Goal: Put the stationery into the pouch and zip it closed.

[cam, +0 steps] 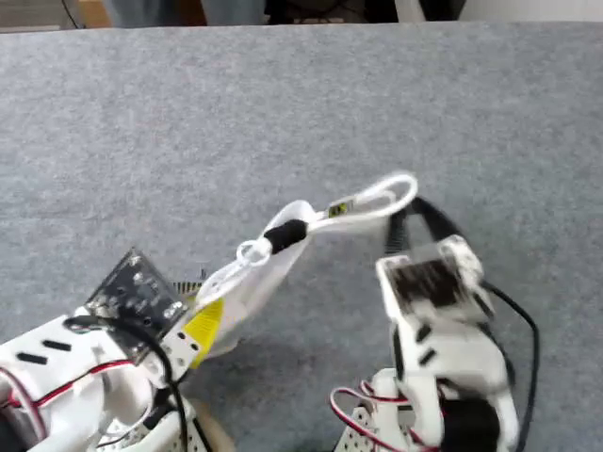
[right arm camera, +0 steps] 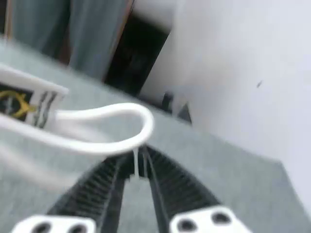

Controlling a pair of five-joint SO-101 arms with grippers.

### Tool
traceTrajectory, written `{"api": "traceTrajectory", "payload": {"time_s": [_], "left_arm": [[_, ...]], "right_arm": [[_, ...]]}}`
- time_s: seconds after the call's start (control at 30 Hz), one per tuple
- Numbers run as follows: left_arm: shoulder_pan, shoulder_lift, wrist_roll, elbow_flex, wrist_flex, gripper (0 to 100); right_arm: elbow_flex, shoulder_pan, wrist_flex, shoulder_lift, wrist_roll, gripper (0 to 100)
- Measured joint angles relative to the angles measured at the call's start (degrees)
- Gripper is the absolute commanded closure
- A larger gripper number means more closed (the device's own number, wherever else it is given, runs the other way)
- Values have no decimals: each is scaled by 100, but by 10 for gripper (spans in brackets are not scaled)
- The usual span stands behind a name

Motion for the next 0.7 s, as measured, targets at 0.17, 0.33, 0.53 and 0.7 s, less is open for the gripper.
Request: {"api": "traceTrajectory", "payload": {"time_s": [0.17, 0.33, 0.53, 0.7], "left_arm": [[0, -237, 0, 0, 9, 972], [0, -264, 0, 0, 9, 972], [0, -264, 0, 0, 9, 972], [0, -264, 0, 141, 9, 972]], "right_arm": [[132, 237, 35, -9, 246, 987], [352, -141, 35, -18, 352, 916], [-62, -1222, 615, -492, 149, 764], [-809, -1424, 1714, -492, -237, 762]]}}
